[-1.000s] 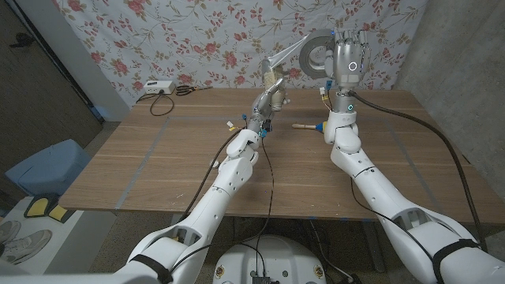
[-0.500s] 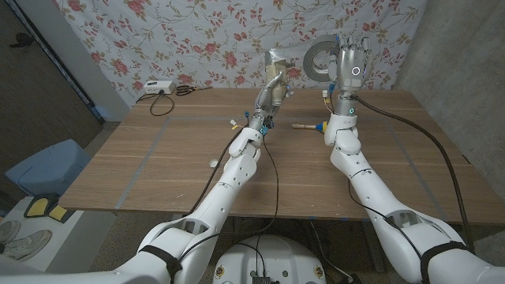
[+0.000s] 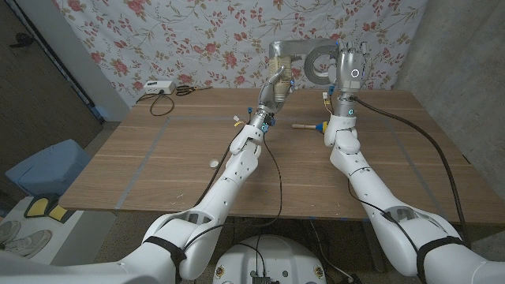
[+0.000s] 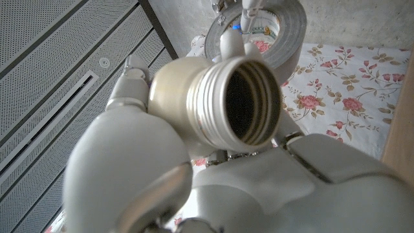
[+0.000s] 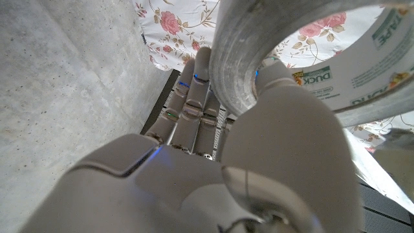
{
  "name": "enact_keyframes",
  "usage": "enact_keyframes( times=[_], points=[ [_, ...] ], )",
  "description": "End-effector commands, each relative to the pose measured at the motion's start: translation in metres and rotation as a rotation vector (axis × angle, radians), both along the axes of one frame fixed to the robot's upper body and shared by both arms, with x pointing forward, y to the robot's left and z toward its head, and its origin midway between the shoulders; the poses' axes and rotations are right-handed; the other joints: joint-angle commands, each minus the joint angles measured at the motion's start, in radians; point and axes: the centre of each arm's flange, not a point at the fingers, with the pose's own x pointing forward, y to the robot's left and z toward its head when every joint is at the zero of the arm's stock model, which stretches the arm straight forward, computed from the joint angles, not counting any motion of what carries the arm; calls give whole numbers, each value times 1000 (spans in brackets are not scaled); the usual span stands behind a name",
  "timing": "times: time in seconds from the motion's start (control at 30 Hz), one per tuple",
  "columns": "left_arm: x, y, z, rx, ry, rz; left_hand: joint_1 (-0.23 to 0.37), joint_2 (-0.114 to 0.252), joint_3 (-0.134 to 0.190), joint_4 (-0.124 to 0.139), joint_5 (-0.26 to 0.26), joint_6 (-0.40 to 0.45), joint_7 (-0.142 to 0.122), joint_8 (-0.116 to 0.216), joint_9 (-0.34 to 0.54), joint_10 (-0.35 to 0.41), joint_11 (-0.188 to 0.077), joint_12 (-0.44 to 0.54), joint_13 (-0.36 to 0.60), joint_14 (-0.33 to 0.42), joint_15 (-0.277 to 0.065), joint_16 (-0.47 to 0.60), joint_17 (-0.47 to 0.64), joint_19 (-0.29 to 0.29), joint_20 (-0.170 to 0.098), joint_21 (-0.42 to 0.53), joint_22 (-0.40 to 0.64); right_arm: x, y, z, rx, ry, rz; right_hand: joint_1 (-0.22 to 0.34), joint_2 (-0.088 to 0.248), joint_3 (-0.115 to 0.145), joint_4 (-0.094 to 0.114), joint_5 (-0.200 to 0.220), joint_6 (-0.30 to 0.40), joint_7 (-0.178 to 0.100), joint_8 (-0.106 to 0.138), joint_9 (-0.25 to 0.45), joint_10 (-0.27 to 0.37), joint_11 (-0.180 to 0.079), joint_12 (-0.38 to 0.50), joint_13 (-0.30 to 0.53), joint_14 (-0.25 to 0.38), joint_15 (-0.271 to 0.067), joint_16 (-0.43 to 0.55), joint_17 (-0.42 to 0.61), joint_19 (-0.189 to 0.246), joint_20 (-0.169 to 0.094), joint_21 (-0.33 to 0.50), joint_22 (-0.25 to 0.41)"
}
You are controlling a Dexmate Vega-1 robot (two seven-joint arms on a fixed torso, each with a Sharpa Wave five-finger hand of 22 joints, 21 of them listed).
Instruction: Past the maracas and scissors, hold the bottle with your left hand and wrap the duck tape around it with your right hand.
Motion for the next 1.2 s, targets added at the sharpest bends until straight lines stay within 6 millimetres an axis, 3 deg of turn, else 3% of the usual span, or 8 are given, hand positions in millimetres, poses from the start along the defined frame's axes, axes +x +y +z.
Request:
enact_keyframes(
  times=[0.03,0.43,0.73,1.2],
  points=[
    [4,-11,5,105,-51,-144,-169,239,358,328,-3,42,-47,151,352,226,-216,283,149,167,-154,6,-3,16,-7,10,1,17,-1,1,-5,38,7,53,82,218,-31,3,171,-30,8,6,223,-146,7,136,108,-182,3,3,-4,-37,7,1],
    [4,-10,9,193,-62,-196,-199,239,389,310,-11,50,-55,166,350,249,-226,290,183,179,-161,30,-1,37,-19,34,0,26,9,1,-42,58,23,51,81,223,-32,3,173,-32,9,6,222,-145,8,141,109,-182,-1,3,-6,-39,10,1],
    [6,-16,17,354,-116,-275,-217,240,409,298,-15,53,-63,176,348,250,-229,303,225,189,-162,54,0,51,-27,50,-1,19,18,-2,-84,43,37,49,79,226,-32,4,174,-32,9,6,222,-146,6,140,109,-182,-3,3,-7,-40,12,0],
    [6,-29,16,478,-123,-471,-241,242,433,280,-19,61,-62,196,356,253,-239,353,302,190,-166,95,17,65,-36,74,0,11,16,-4,-98,27,28,45,76,231,-32,4,176,-33,10,6,222,-146,4,141,110,-182,-7,3,-10,-43,16,0]
  ],
)
